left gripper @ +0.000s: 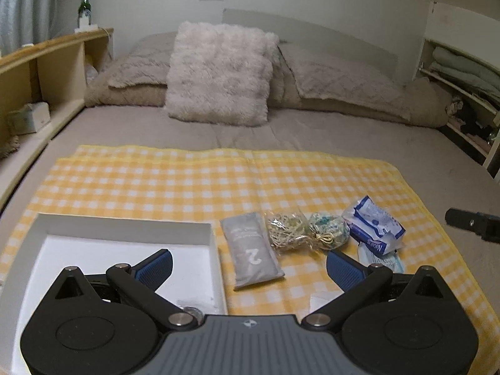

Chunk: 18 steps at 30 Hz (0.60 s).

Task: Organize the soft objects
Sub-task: 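Move both tools back over the remaining items on the blanket, then grasp the grey cushion pouch with the left tool while the right tool grasps the wipe pack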

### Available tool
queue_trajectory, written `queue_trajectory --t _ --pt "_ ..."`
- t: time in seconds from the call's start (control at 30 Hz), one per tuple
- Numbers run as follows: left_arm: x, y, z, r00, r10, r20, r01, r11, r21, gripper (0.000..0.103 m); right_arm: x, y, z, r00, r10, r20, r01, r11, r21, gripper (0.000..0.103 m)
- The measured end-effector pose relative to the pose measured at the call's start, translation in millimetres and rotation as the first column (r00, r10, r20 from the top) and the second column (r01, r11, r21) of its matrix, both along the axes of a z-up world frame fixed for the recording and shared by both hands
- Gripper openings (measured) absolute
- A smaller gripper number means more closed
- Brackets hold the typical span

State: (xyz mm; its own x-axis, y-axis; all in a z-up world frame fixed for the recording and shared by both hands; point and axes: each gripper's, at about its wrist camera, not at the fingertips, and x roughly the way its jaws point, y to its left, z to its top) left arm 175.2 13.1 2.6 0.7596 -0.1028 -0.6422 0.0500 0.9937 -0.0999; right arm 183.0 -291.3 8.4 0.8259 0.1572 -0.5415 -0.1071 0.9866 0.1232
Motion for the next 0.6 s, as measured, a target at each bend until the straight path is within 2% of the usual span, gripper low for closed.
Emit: queue_trajectory --t 0.13,0.27,0.43,0.53,0.6 --pt "19.7 -10.3 -11.8 1.000 -0.007 -0.025 0.007 1.000 0.013 0.103 12.7 -9.4 -10.3 0.998 -0.062 0.028 0.063 0.997 -0.047 0.103" --pt "40.2 -15.4 -23.3 0.999 0.000 -0.046 -0.001 1.000 -0.002 0.101 26.2 -16.4 -18.1 0.997 -0.053 0.047 0.057 0.995 -0.083 0.103" --pt "66.5 -18.2 -39.4 0.995 -0.007 -0.099 0.001 0.998 -0.055 0.088 51.3 -25.2 -26.5 0.998 -0.058 0.033 0.060 0.995 -0.081 0.103" --pt "85.4 -20.0 -55.1 0.985 -0.016 -0.172 -0.002 0.994 -0.105 0.078 66.8 -28.5 -33.6 0.997 -0.072 0.023 0.073 0.995 -0.067 0.103" --pt "96.6 -23.2 -66.3 0.978 -0.022 -0.209 0.001 0.995 -0.101 0.075 76.5 -29.9 -40.0 0.997 -0.080 0.015 0.081 0.994 -0.074 0.103"
